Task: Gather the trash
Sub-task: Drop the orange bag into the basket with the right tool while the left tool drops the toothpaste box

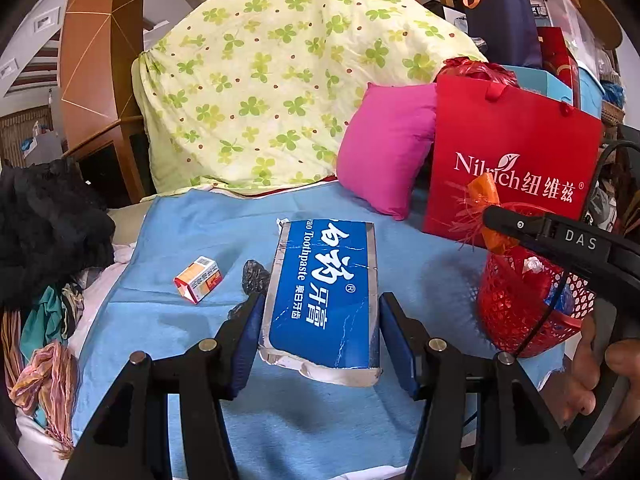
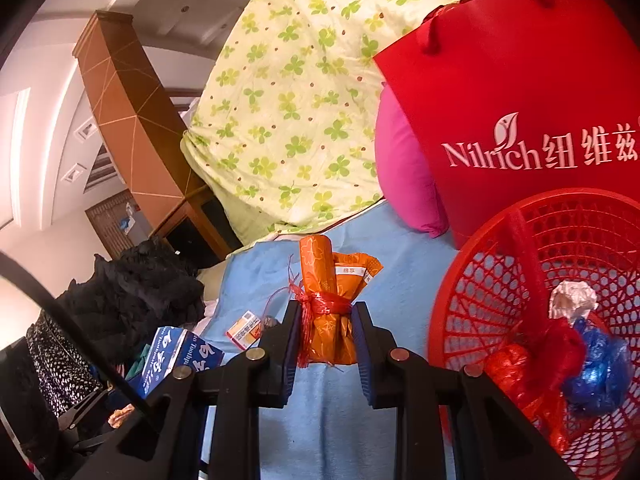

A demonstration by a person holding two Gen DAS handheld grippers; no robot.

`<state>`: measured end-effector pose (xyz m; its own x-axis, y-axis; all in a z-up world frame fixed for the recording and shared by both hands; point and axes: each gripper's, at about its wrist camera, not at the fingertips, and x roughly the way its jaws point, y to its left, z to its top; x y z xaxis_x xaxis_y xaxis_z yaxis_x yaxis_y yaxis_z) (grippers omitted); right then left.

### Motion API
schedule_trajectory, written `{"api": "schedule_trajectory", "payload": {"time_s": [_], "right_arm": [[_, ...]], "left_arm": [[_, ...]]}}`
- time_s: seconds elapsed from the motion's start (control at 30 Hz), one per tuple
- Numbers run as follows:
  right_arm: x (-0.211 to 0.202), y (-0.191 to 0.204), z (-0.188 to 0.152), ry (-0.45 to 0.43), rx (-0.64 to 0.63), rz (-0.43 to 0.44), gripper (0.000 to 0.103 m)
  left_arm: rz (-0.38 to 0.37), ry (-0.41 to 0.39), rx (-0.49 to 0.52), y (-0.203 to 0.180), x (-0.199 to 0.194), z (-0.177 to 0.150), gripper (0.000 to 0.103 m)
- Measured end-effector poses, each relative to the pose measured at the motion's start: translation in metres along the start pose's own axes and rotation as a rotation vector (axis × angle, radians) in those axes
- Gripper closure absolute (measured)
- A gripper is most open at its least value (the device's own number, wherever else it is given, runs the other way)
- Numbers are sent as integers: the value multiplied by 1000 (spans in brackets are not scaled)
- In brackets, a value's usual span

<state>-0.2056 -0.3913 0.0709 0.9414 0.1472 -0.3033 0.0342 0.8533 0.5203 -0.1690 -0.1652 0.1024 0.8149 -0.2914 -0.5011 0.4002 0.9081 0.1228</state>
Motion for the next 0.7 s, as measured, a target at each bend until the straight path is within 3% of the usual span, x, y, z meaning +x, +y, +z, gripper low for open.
{"api": "schedule_trajectory", "payload": {"time_s": [0.7], "right_arm": [[-32, -40, 12, -57, 63, -34, 76]], "left_arm": [[-38, -20, 44, -44, 0, 16, 43]]}}
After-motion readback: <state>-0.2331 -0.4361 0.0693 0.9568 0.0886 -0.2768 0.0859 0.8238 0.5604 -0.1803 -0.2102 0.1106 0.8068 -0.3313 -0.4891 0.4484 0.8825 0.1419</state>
